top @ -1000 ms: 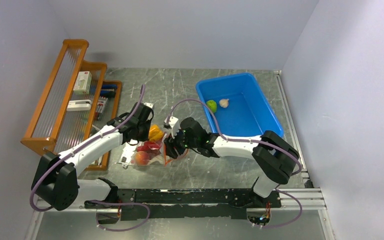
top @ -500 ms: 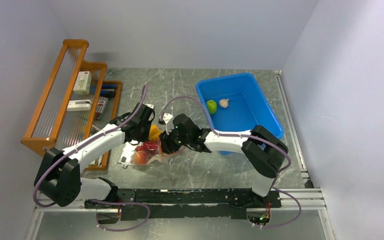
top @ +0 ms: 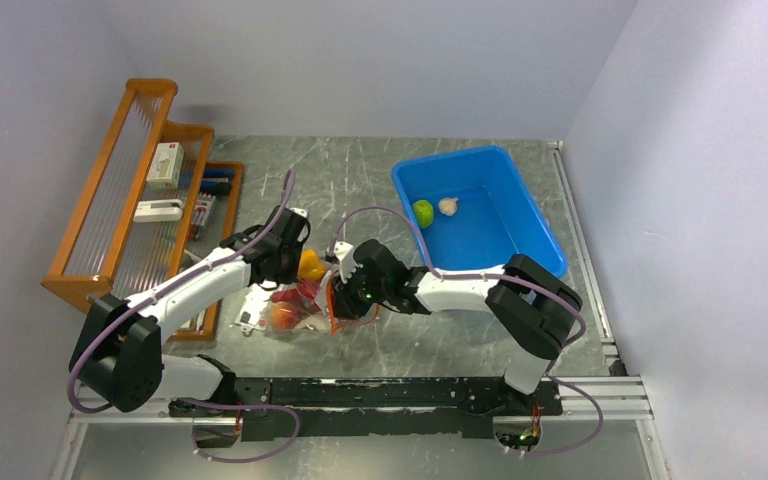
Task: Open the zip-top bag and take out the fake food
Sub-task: Pick up the fake vegetable from the zipper food storage bag.
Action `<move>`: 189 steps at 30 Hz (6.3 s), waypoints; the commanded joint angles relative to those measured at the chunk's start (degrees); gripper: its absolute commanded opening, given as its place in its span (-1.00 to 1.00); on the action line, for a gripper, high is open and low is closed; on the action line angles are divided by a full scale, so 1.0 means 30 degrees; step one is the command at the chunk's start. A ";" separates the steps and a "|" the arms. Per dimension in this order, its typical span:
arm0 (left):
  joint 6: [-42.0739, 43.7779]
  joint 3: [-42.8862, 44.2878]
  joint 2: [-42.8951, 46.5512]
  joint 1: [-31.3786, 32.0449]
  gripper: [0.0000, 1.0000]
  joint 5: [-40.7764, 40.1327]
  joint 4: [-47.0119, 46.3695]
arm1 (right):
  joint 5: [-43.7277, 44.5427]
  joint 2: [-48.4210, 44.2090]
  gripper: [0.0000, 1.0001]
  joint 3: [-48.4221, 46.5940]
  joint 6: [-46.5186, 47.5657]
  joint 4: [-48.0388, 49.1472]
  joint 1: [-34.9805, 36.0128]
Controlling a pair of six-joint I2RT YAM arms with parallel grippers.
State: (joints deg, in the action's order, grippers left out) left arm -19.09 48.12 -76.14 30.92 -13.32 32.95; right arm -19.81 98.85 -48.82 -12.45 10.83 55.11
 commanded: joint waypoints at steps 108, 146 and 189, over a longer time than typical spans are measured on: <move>-0.0025 0.0496 -0.1044 -0.0058 -0.86 0.2889 -0.0058 | 0.0832 -0.1716 -0.03 0.0234 -0.9646 -0.3507 -0.2479; -0.0860 0.0607 -0.0127 0.0050 -0.86 0.0191 0.0513 | -0.0114 -0.3442 -0.62 -0.0382 -0.8507 -0.5034 -0.4009; -0.1062 0.0753 0.0653 0.0037 -0.86 -0.1119 0.0887 | -0.2160 -0.3609 -0.60 -0.0856 -0.8434 -0.6240 -0.5100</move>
State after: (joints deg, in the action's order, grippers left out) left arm -21.82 49.23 -75.70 30.96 -14.02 35.31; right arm -26.13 90.08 -50.04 -38.54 -6.33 40.18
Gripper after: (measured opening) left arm 0.075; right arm 0.216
